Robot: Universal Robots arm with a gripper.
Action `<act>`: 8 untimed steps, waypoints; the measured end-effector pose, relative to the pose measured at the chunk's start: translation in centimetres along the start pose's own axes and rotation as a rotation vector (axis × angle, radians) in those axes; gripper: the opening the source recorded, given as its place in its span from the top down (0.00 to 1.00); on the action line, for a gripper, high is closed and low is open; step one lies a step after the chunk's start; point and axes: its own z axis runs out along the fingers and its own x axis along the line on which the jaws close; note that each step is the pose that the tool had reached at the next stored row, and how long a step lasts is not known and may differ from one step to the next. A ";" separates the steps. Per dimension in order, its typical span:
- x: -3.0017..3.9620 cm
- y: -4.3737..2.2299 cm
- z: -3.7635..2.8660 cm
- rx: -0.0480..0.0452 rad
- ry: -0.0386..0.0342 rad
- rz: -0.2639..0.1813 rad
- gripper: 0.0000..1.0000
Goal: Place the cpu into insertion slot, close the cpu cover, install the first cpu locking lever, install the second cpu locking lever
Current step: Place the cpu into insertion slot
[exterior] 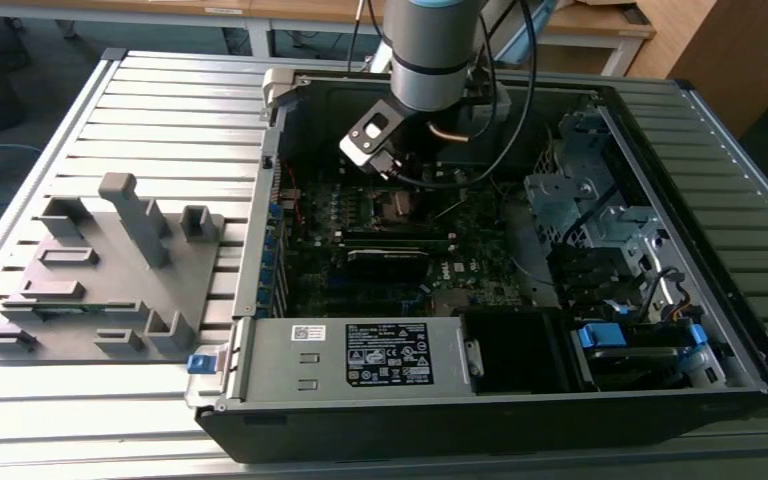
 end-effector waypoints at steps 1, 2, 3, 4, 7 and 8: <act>0.00 0.00 0.02 -0.0004 -0.0011 0.019 0.46; 0.00 0.00 0.03 -0.0006 -0.0021 0.037 0.46; 0.00 0.00 0.04 -0.0009 -0.0033 0.055 0.46; 0.00 -0.01 0.04 -0.0010 -0.0039 0.067 0.46; 0.08 -0.08 0.05 -0.0013 -0.0039 0.068 0.46; 0.20 -0.13 0.06 -0.0013 -0.0039 0.068 0.46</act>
